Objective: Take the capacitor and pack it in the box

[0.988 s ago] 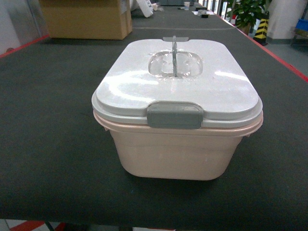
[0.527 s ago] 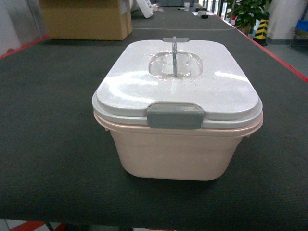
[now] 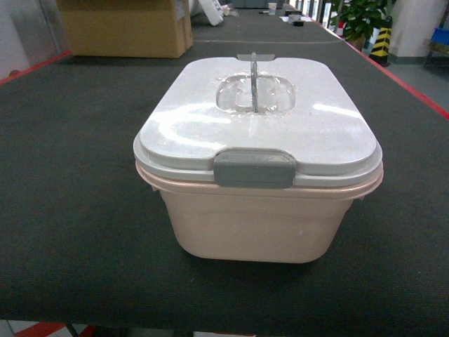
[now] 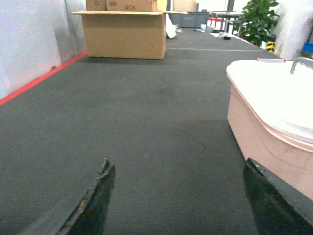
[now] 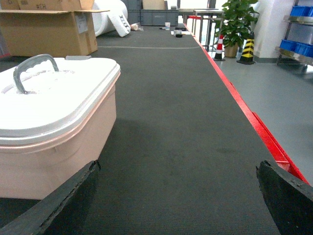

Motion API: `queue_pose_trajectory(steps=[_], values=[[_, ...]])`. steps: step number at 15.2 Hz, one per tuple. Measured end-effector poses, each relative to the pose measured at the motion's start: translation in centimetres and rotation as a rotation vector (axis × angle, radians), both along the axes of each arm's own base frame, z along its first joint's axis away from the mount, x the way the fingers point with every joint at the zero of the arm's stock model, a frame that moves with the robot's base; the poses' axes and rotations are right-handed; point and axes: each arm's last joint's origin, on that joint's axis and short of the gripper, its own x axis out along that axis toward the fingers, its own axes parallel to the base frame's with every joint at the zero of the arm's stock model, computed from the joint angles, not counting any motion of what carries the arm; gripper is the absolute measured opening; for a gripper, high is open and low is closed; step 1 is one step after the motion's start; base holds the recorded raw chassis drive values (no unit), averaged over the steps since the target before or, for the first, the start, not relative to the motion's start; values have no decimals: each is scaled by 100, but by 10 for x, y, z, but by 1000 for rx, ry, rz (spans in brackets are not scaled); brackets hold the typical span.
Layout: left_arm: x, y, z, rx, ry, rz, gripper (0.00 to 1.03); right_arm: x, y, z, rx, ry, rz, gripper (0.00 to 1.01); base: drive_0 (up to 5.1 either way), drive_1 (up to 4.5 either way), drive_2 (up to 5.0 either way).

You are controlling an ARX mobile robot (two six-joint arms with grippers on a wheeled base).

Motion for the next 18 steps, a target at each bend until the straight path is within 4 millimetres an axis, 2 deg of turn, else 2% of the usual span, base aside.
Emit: queue_pose_trajectory(steps=[2,18], values=[[0,0,0,0,0,0,98,0,0,0,0,0,0,98,0,0,0],[0,0,0,0,0,0,98,0,0,0,0,0,0,98,0,0,0]])
